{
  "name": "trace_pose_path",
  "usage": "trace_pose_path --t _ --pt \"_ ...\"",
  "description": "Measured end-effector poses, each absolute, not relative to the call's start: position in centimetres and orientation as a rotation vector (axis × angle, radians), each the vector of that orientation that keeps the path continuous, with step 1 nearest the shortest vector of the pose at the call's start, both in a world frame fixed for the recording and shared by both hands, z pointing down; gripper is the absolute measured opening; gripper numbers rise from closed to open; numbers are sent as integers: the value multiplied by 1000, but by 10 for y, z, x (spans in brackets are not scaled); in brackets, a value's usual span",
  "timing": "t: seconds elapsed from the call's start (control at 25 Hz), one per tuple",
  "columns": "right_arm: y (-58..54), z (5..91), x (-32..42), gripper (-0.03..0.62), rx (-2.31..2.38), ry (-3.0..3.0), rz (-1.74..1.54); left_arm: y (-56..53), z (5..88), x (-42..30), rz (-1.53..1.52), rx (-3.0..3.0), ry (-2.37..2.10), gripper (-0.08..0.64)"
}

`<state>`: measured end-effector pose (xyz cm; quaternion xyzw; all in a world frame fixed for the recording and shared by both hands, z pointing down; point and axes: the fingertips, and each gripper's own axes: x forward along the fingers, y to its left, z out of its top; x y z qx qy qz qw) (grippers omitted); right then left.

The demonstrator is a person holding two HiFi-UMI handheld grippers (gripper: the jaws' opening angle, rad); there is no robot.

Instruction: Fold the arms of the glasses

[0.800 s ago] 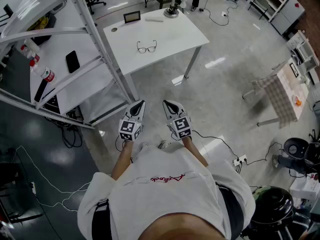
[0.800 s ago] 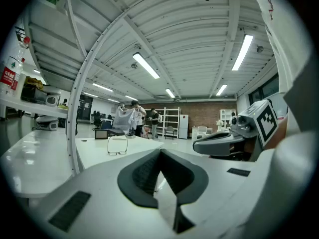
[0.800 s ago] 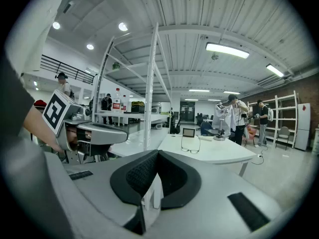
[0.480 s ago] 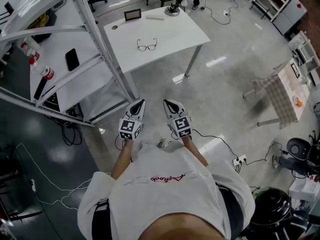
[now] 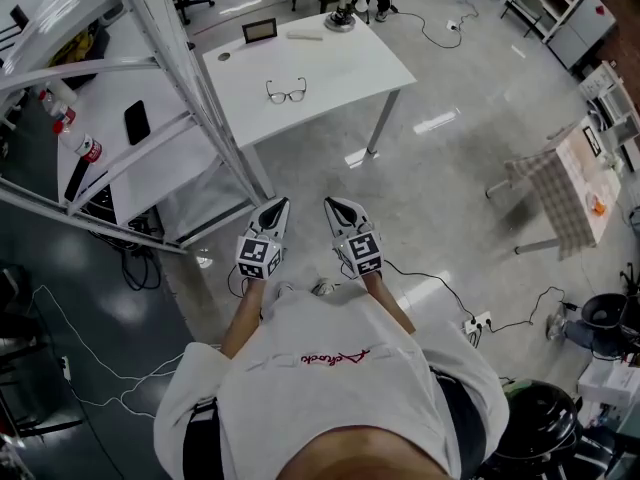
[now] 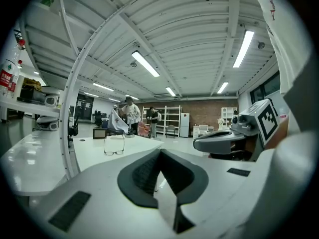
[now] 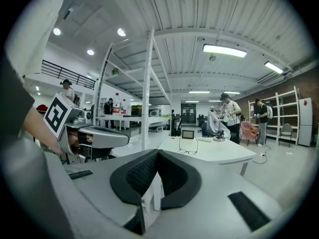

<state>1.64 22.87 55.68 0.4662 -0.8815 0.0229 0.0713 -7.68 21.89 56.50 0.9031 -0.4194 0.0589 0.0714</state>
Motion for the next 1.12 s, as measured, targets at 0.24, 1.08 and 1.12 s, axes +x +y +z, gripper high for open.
trace_pose_path --t 0.24,1.08,1.12 --pt "232 559 35 20 1358 -2673 79 220 565 -52 202 2722 -1271 26" --pt "174 583 47 20 1318 -2660 107 162 589 -41 196 2663 -1292 26" --pt "166 583 48 20 1327 -2659 109 152 589 -40 191 2666 -1289 26"
